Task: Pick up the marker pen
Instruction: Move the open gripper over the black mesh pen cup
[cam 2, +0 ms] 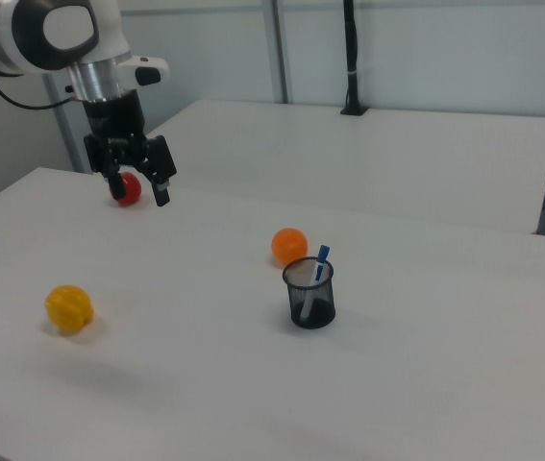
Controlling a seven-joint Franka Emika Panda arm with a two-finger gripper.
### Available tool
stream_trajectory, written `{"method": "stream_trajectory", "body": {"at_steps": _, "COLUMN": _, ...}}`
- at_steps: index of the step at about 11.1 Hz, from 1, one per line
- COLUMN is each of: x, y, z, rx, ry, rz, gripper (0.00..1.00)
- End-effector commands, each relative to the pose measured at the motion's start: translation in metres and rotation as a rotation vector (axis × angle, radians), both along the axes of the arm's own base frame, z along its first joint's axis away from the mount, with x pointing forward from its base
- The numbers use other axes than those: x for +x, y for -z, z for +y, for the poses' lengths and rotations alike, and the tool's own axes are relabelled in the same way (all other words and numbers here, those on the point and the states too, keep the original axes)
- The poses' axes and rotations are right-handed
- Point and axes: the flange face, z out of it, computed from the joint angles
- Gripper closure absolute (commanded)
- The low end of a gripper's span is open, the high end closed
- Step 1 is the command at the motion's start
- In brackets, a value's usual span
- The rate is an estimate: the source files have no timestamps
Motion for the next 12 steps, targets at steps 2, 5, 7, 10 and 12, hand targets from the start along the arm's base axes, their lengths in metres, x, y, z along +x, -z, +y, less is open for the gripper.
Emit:
{"method": "stream_trajectory", "body": {"at_steps": 2, "x": -0.003, "y": 0.004, "z": -0.002, "rx": 0.006, "ry": -0.020, "rz": 0.009, "gripper": 0.00}}
{"method": "stream_trajectory", "body": {"at_steps": 5, "x": -0.002, "y": 0.004, "z": -0.004, "rx": 0.006, "ry": -0.018, "rz": 0.009, "gripper": 0.00}}
{"method": "stream_trajectory", "body": {"at_steps": 7, "x": -0.001, "y": 0.007, "z": -0.018, "rx": 0.004, "ry": 0.004, "rz": 0.014, "gripper": 0.00}}
{"method": "stream_trajectory", "body": {"at_steps": 10, "x": 0.005, "y": 0.012, "z": -0.059, "rx": 0.005, "ry": 0.032, "rz": 0.024, "gripper": 0.00}}
{"method": "stream_trajectory", "body": {"at_steps": 12, "x": 0.015, "y": 0.023, "z": -0.090, "rx": 0.005, "ry": 0.054, "rz": 0.018, "gripper": 0.00}}
